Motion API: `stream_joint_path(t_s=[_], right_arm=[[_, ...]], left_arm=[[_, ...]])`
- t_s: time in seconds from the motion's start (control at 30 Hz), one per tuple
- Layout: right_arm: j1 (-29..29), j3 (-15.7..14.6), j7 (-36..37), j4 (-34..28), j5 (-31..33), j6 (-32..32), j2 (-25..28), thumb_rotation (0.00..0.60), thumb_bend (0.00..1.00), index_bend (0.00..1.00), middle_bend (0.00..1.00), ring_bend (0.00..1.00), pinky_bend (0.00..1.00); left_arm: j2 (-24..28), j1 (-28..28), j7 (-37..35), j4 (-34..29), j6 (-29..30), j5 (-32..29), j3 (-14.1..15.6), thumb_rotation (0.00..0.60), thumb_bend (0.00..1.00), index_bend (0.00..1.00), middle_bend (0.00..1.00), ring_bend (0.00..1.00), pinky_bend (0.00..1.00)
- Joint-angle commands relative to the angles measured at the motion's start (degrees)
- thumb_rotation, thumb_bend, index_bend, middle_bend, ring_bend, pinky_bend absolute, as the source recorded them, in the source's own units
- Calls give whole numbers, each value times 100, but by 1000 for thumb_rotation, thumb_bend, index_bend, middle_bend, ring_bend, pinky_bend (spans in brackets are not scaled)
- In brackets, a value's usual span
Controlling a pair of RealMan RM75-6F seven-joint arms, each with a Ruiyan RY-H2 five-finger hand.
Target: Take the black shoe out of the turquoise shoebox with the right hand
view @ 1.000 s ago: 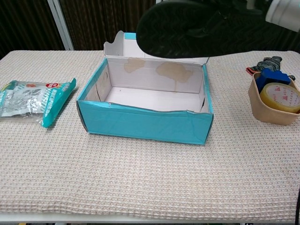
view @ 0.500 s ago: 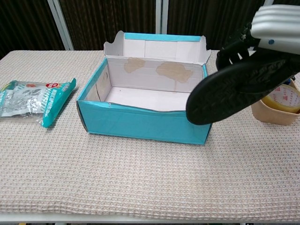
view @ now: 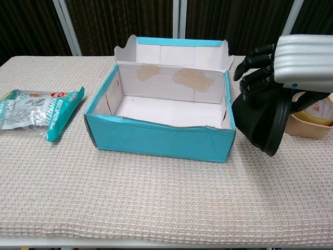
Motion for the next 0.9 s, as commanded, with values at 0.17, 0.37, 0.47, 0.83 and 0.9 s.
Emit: stream_joint_path(t_s=[0.17,0.37,0.47,0.83,0.9], right_arm=[[-37,-185,14,557,184,-255,-230,600,39,40,22,0,0],[-387,-150,-159,-17,662,-347,146,600,23,0,0,0,0],[-868,10,-206,-643,1226,-200,470,600,26,0,0,0,0],[-3209,339,-287,-3620,4008,170,1742,600,166,100,128,48,129],[-3451,325,-142,-3856,4137,272,1873,600,165,100,121,35,129]], left_arm=[[4,6,34,-32,-23,-34,3,600,0,251,263,145,137],[-19,-16,-29,46,-30,11,-1,600,0,251,263,145,137],[-47,-41,-102,104,-50,32,-11,600,0,251,263,146,137],[-268,-143,-351,420,-111,101,-50,600,0,251,263,146,137],[-286,-155,-358,452,-125,89,-59,600,0,251,263,146,137]])
